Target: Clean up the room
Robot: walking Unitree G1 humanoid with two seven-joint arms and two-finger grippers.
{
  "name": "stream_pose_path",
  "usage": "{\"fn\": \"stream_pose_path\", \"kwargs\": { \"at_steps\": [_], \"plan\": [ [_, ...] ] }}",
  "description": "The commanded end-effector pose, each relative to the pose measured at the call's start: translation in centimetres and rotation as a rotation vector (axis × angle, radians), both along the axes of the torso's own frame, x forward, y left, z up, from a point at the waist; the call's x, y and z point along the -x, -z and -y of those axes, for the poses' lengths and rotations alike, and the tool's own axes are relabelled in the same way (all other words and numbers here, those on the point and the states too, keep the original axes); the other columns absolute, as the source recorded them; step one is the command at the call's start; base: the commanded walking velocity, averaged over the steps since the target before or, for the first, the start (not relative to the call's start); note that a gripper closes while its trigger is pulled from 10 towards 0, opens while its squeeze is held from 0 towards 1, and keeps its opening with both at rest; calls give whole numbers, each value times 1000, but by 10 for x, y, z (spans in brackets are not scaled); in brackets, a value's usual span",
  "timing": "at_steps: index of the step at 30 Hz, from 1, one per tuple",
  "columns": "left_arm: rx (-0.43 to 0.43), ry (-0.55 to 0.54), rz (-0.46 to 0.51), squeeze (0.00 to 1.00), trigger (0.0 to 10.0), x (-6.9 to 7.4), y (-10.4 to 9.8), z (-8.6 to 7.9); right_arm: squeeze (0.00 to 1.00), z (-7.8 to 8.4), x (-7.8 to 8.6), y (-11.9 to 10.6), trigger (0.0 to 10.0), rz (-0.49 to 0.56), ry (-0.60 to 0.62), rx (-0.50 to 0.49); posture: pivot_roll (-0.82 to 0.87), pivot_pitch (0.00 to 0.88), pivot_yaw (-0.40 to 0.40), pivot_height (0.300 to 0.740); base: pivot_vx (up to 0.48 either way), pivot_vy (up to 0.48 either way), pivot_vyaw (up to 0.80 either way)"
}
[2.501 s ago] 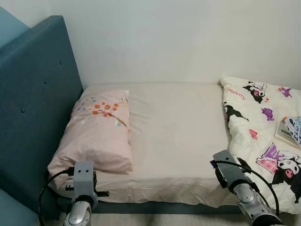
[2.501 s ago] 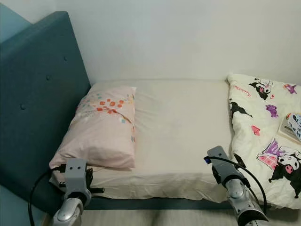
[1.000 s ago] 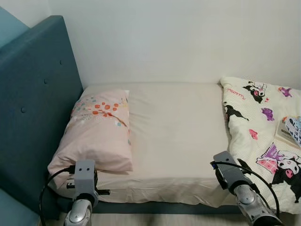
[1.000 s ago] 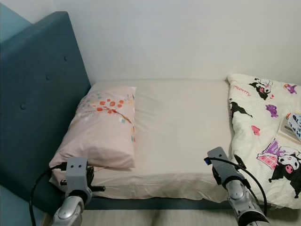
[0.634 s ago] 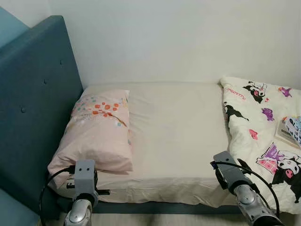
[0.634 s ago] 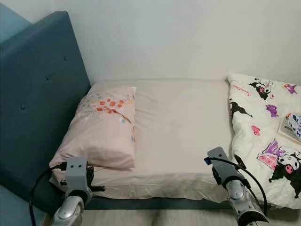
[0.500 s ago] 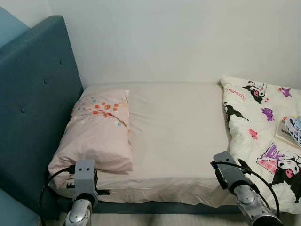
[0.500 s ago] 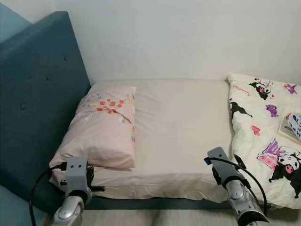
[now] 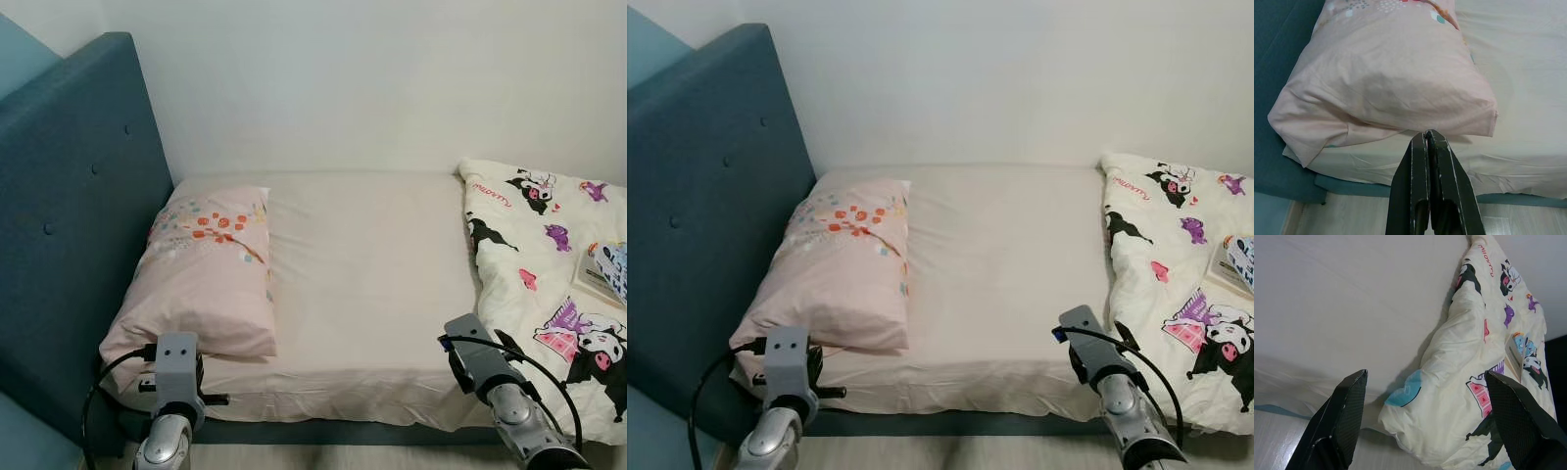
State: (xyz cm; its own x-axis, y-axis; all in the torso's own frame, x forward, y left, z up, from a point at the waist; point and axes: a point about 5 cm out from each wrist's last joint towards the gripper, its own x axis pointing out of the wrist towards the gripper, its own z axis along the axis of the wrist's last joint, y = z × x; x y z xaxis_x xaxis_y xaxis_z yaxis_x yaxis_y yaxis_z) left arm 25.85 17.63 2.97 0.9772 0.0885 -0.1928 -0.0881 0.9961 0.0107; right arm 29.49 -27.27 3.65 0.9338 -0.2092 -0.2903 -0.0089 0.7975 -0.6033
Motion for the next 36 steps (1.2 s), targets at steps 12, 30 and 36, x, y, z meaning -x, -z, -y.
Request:
{"fn": "stream_pose_path", "kwargs": {
  "at_steps": [12,30,36],
  "plan": [
    [-4,1,-21,0,10000,2,4,0,0,-1,0,2,10000,-11,9,-5,-12,121,-11,740,0,0,0],
    [-5,5,-22,0,10000,2,3,0,0,-2,-1,1,10000,-12,9,-5,-14,122,-3,740,0,0,0],
    [-5,7,-22,0,10000,2,3,1,0,-1,0,1,10000,-12,9,-5,-13,123,1,740,0,0,0]
  ]
}}
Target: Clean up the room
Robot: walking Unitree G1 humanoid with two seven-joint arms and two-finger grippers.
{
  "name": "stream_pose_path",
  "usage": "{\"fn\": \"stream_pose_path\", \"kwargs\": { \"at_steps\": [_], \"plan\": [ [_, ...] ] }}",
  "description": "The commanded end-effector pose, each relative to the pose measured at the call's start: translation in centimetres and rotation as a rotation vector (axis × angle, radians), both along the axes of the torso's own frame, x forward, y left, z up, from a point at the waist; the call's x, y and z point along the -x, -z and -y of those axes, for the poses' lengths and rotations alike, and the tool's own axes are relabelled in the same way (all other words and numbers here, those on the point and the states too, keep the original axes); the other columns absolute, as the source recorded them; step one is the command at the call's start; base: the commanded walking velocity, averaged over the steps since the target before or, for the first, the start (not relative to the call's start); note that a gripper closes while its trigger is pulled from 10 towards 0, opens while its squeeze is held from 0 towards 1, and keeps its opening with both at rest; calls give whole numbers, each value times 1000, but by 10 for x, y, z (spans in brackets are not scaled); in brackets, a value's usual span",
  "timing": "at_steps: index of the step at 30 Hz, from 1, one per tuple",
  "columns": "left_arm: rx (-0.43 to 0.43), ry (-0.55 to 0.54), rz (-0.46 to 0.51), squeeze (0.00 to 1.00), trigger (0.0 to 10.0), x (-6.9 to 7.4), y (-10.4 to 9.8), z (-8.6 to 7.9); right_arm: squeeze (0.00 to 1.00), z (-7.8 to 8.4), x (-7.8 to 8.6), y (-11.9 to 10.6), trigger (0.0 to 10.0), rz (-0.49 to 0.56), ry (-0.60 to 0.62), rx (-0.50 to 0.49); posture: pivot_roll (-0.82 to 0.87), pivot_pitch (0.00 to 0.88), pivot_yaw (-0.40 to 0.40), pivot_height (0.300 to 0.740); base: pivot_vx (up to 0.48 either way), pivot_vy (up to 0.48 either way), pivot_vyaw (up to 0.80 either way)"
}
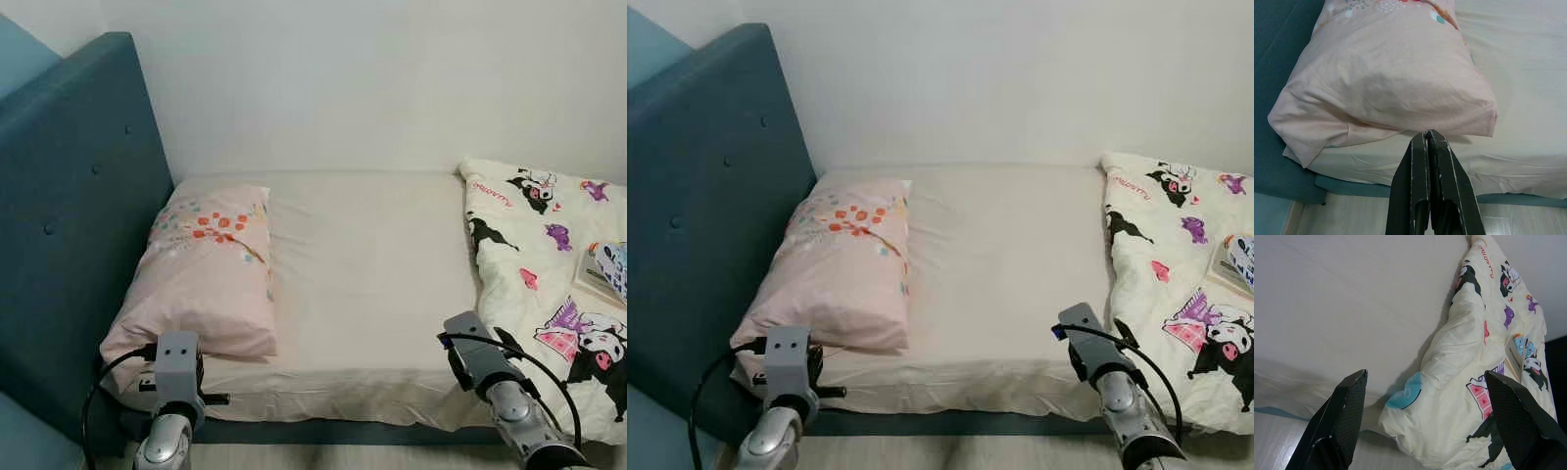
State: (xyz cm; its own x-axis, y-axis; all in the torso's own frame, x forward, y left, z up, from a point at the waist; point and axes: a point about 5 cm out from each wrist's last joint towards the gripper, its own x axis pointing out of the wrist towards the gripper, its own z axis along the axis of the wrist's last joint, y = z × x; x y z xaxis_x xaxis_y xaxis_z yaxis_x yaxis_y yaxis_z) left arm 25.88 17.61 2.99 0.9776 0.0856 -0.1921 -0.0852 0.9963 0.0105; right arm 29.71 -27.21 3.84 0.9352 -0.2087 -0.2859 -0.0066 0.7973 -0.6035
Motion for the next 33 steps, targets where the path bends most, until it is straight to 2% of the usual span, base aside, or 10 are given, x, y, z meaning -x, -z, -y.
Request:
{"fn": "stream_pose_path", "kwargs": {
  "at_steps": [1,5,16,33],
  "plan": [
    [-5,4,-24,0,10000,3,4,0,0,0,2,3,10000,-16,10,-5,-15,122,4,740,0,0,0],
    [-5,6,-26,0,10000,3,4,0,0,1,3,4,10000,-17,10,-5,-21,122,12,740,0,0,0],
    [-10,48,-26,0,10000,-8,1,3,0,3,4,4,10000,-17,12,-4,-44,123,48,740,0,0,0],
    [-9,47,-30,0,10000,-4,5,3,0,7,8,5,10000,-18,14,-3,-37,108,32,740,0,0,0]
  ]
}}
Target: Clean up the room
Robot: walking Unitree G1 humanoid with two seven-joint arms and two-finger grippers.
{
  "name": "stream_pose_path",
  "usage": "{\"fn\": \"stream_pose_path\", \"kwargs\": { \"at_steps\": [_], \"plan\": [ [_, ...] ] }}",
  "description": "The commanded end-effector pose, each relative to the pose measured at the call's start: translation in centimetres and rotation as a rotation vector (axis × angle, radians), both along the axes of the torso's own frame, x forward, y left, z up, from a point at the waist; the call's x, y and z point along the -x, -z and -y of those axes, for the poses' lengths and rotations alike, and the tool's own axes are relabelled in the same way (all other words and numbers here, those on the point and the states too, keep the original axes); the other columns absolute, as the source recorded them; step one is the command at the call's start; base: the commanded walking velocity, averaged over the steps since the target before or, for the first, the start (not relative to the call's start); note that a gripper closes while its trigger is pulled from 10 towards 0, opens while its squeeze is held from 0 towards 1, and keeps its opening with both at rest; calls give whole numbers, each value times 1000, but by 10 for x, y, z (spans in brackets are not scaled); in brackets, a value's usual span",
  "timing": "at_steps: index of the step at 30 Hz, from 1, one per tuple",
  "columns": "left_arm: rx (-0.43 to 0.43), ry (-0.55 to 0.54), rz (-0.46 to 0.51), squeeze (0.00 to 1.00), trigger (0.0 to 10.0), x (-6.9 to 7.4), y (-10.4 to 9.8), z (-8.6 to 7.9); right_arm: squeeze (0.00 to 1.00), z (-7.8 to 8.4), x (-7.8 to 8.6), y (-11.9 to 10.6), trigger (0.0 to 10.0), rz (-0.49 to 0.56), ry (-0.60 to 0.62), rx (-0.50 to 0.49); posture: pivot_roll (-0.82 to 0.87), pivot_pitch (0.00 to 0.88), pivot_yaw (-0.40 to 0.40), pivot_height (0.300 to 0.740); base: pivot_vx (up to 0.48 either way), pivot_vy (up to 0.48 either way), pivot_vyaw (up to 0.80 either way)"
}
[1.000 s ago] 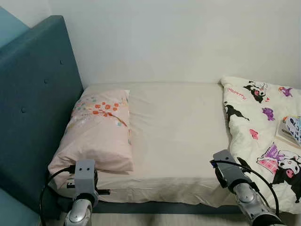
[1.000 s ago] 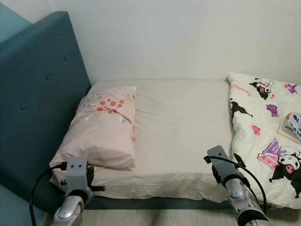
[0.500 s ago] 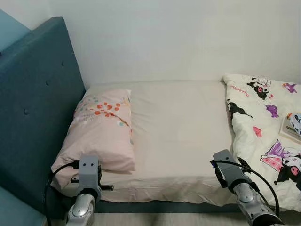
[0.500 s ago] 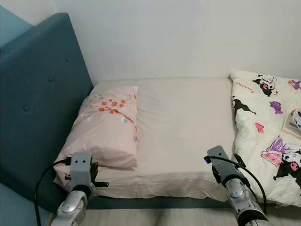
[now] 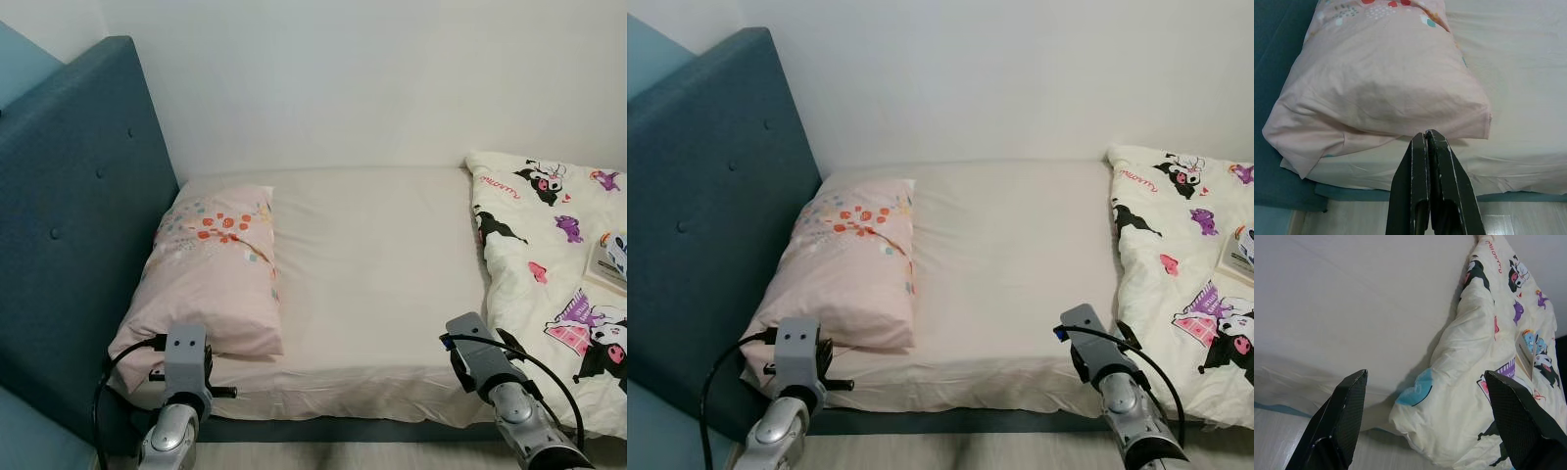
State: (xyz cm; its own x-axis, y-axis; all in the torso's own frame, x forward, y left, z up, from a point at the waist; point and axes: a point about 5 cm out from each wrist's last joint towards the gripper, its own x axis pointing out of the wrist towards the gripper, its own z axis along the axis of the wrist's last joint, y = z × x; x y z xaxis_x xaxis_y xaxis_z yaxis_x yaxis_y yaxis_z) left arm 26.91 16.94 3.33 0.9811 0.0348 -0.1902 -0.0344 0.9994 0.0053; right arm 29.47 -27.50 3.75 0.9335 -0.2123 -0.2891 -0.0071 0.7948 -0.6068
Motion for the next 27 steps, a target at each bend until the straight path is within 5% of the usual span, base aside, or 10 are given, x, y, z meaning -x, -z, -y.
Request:
{"fn": "stream_pose_path", "kwargs": {
  "at_steps": [1,27],
  "plan": [
    [-15,-5,-33,0,10000,7,8,-4,0,4,6,4,10000,-14,11,-7,-40,105,32,740,0,0,0],
    [0,14,-46,0,10000,6,12,3,0,4,7,5,10000,-8,8,-8,-86,130,42,740,0,0,0]
  ]
}}
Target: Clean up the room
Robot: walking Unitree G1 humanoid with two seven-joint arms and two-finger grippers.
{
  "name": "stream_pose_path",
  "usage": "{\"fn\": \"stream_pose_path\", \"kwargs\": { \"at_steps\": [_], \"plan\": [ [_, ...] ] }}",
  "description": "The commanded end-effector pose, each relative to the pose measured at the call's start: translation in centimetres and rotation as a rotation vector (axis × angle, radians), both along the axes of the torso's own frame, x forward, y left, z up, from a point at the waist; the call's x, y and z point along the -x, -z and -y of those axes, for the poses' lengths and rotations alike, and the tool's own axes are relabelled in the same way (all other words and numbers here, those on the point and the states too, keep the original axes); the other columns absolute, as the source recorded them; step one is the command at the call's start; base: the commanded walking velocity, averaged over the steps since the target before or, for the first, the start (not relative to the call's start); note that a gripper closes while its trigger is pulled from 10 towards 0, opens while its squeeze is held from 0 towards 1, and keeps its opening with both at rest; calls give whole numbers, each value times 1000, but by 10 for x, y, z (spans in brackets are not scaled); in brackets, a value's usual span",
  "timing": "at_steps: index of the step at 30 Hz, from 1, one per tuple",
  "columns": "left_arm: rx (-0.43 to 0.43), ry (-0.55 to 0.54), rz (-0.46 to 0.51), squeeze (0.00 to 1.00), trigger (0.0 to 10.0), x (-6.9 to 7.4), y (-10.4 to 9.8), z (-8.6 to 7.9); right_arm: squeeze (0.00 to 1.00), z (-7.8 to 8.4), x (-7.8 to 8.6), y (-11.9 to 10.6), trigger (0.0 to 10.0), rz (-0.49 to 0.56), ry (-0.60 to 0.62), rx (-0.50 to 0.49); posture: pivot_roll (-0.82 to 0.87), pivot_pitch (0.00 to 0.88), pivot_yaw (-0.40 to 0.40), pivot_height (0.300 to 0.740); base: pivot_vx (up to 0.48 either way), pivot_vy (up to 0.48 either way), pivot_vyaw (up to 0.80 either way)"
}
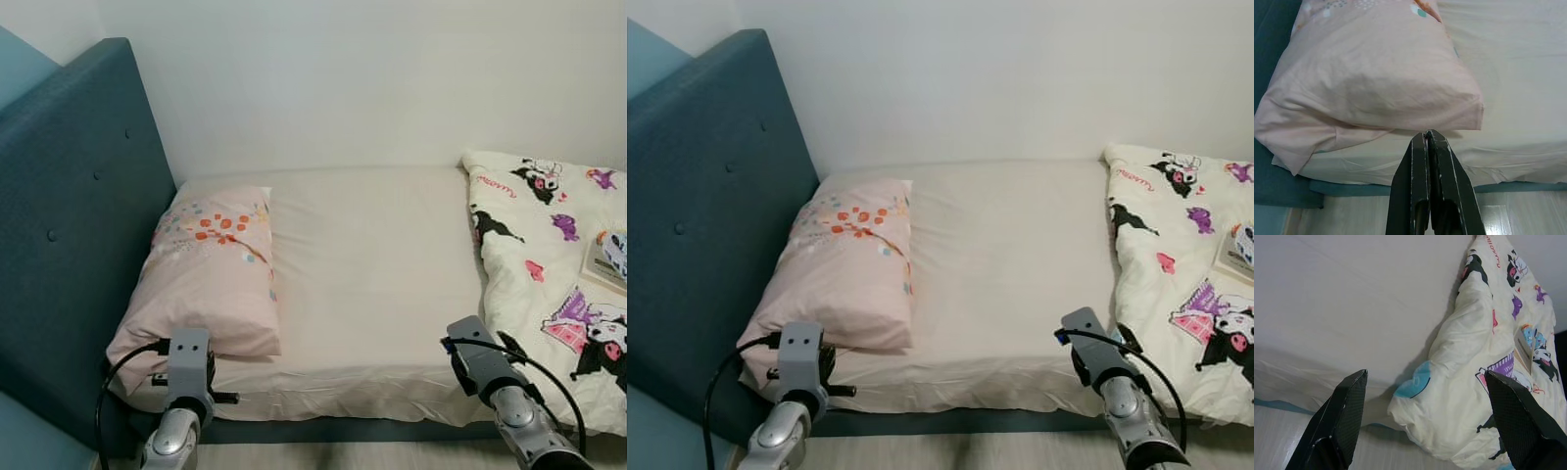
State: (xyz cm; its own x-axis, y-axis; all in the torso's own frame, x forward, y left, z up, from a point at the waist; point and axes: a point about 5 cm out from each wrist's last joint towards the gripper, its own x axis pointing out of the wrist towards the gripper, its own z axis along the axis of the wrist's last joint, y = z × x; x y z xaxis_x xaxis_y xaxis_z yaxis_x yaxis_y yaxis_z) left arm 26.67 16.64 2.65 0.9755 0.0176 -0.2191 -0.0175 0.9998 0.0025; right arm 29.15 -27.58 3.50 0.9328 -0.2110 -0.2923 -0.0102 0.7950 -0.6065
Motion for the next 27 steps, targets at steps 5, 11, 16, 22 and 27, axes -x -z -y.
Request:
{"fn": "stream_pose_path", "kwargs": {
  "at_steps": [5,11,16,22,27],
  "plan": [
    [-10,0,-30,0,10000,7,8,-1,0,2,4,3,10000,-3,8,-8,-71,131,36,740,0,0,0],
    [-15,-28,-17,0,10000,7,5,-8,0,-1,4,4,10000,-2,5,-9,-54,129,17,740,0,0,0],
    [-21,-46,-23,0,10000,14,8,-14,0,-5,4,6,10000,1,1,-11,-55,133,8,740,0,0,0],
    [-26,-43,-28,0,10000,18,9,-12,0,-9,5,7,10000,-3,-7,0,-24,130,13,740,0,0,0],
    [-37,-64,-19,0,10000,16,6,-21,0,-10,5,8,10000,2,-6,-8,-20,130,9,740,0,0,0]
  ]
}}
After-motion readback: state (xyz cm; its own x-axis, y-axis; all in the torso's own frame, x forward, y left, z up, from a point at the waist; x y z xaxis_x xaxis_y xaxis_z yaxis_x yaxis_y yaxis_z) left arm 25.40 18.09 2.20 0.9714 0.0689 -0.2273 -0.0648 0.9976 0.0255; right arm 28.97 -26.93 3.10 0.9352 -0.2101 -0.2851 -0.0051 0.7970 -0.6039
